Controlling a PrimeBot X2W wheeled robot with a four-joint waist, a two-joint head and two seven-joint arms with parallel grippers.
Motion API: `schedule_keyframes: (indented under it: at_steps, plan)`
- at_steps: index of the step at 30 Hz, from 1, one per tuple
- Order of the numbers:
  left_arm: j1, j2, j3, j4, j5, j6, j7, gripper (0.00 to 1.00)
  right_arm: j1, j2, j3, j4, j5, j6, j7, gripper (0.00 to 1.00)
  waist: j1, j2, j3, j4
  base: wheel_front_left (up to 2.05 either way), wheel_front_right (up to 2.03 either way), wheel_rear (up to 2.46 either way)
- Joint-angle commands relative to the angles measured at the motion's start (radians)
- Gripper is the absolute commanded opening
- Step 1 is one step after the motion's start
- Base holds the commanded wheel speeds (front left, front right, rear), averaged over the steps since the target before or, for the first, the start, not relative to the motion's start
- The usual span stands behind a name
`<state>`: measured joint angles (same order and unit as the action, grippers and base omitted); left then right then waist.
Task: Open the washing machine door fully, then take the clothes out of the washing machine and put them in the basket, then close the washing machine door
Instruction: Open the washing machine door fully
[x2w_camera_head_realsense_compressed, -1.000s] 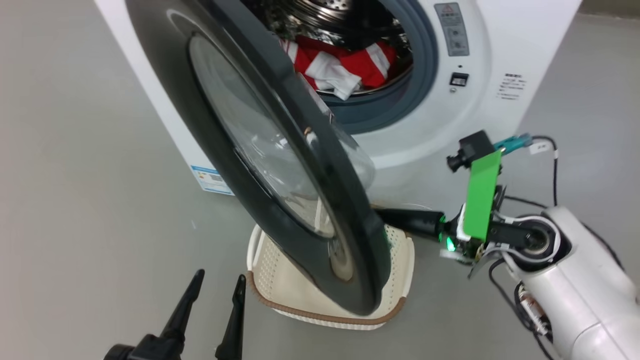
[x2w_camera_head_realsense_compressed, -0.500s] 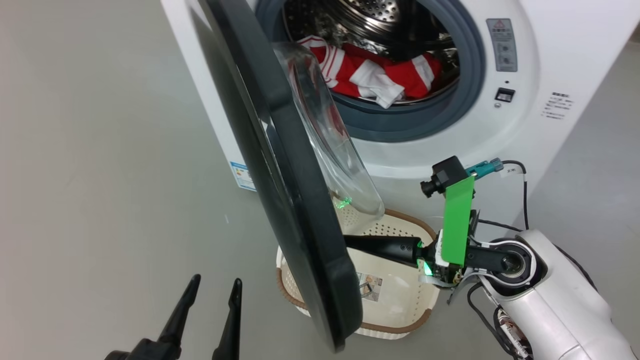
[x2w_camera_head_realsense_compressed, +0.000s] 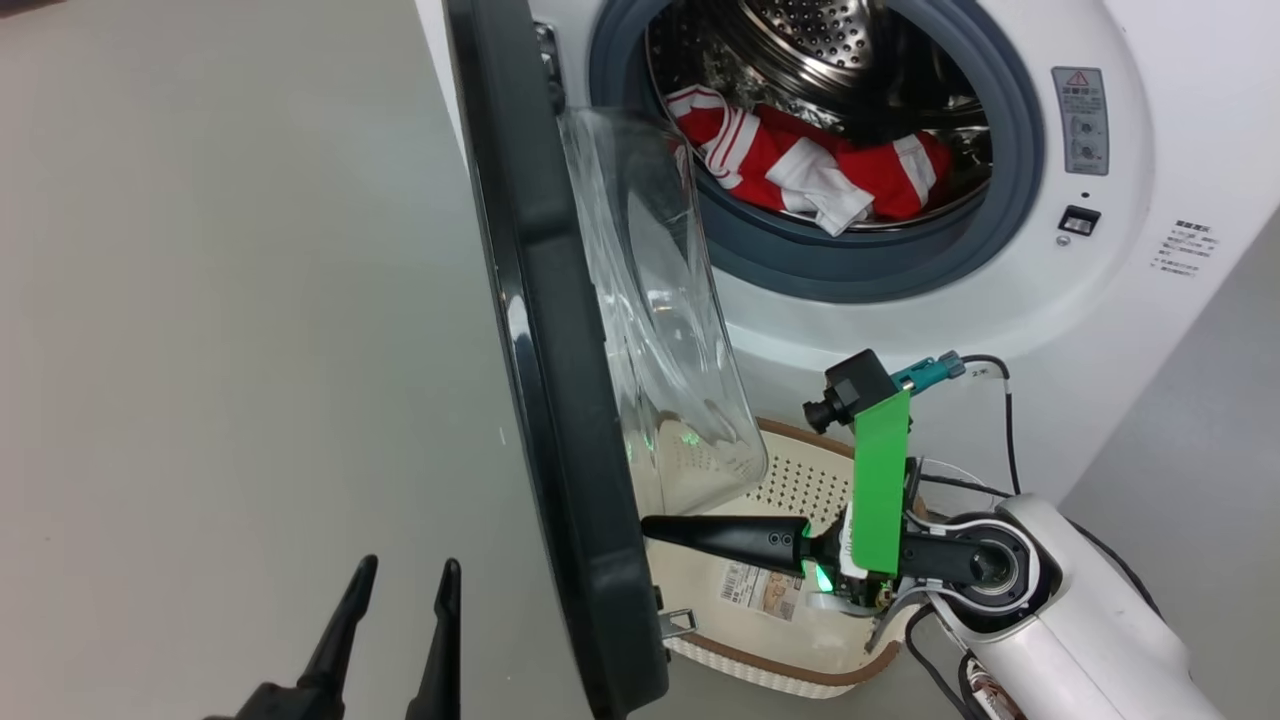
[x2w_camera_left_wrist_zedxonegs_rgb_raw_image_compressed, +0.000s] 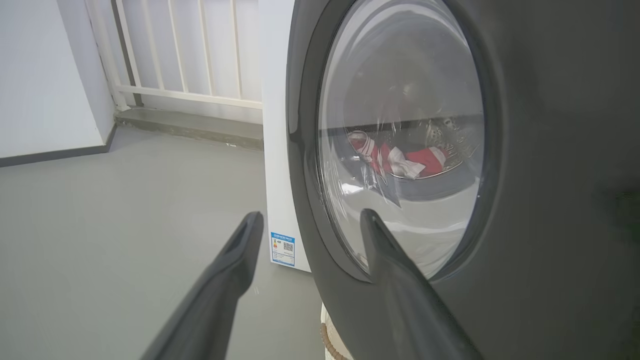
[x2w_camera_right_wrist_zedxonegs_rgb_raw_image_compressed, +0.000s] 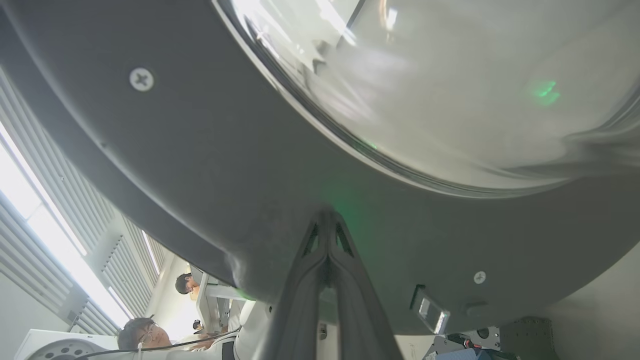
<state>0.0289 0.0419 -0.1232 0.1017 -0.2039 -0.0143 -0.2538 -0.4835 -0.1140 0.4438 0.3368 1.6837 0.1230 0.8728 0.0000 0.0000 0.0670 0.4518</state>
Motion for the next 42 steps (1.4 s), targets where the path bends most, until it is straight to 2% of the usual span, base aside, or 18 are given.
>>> schedule_keyframes:
  at_steps: [1,10,22,24,26,27,28,42]
  plan:
    - [-0.003,0.008,0.037,-0.021,-0.001,0.010,-0.008,1.00,0.008,0.032,0.021,-0.038,-0.003,0.008,0.005,0.00,0.0000,0.0000,-0.003,0.012,0.00,0.00,0.00]
    - [-0.005,0.008,0.043,-0.012,0.003,0.011,-0.008,1.00,0.026,0.051,0.035,-0.053,-0.003,0.008,-0.007,0.00,0.0000,0.0000,-0.011,0.058,0.00,0.00,0.00]
    - [-0.006,0.008,0.053,-0.010,0.000,0.007,-0.008,1.00,0.029,0.061,0.052,-0.062,0.004,0.008,-0.018,0.01,0.0000,0.0000,-0.012,0.067,0.00,0.00,0.00]
    - [-0.007,0.008,0.052,-0.003,0.000,0.004,-0.008,1.00,0.036,0.061,0.045,-0.061,-0.006,0.008,-0.028,0.33,0.0000,0.0000,-0.014,0.062,0.00,0.00,0.00]
    - [-0.008,0.008,0.054,0.001,0.000,0.003,-0.008,1.00,0.044,0.060,0.038,-0.059,-0.014,0.008,-0.035,0.48,0.0000,0.0000,-0.016,0.055,0.00,0.00,0.00]
    - [-0.008,0.008,0.056,0.003,0.001,0.003,-0.008,1.00,0.050,0.059,0.033,-0.058,-0.019,0.008,-0.041,0.79,0.0000,0.0000,-0.017,0.052,0.00,0.00,0.00]
    - [-0.009,0.008,0.057,0.005,0.001,0.002,-0.008,1.00,0.055,0.058,0.029,-0.056,-0.023,0.008,-0.045,1.00,0.0000,0.0000,-0.018,0.049,0.00,0.00,0.00]
    - [-0.018,0.008,0.079,0.030,0.010,-0.018,-0.008,1.00,0.124,0.029,-0.043,-0.042,-0.083,0.008,-0.145,1.00,0.0000,0.0000,-0.028,0.014,0.00,0.00,0.00]
